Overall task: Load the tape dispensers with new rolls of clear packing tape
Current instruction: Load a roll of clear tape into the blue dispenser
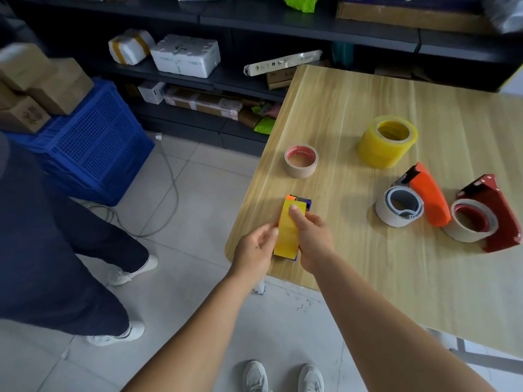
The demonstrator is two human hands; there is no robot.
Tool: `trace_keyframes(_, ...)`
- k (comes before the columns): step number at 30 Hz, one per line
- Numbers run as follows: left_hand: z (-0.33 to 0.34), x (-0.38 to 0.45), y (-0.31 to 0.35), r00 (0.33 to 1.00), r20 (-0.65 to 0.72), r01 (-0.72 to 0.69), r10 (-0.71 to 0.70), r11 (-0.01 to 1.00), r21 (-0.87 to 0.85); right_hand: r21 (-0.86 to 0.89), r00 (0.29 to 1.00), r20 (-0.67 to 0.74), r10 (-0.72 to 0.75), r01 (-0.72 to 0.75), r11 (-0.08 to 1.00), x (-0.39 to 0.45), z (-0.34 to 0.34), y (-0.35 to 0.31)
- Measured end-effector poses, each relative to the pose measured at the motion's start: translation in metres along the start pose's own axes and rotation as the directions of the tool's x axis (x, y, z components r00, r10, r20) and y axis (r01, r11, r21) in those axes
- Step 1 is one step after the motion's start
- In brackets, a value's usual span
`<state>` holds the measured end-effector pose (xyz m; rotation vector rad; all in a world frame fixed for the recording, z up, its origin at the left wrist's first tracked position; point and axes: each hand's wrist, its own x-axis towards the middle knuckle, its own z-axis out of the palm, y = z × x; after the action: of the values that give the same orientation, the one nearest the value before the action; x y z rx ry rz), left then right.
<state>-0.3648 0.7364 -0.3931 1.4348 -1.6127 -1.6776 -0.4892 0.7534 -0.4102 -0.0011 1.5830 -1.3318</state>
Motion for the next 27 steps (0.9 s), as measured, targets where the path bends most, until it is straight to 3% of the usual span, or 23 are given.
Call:
trace_keyframes(7,0.007,0.001,0.011,0.998,-0.035,-0.041,0.048,0.980,0.194,-0.125,1.000,0.026,-0.010,0.013,0.992,-0.014,-0.003,-0.003)
trace_keyframes(19,0.002,0.007,0.025,0.997,0.062,-0.055,0.033,0.918,0.393,-0.351,0.995,-0.033,-0.097,0.079,0.933,-0.031,-0.005,-0.006)
trace_keyframes(23,0.006,0.004,0.033,0.995,0.062,-0.099,0.078,0.816,0.570,-0.525,0.988,-0.023,-0.154,0.119,0.843,-0.049,-0.005,-0.021)
trace_keyframes(27,0.007,-0.001,0.043,0.966,0.148,-0.248,0.214,0.591,0.768,-0.716,0.950,0.084,-0.302,0.268,0.644,-0.069,-0.016,-0.030)
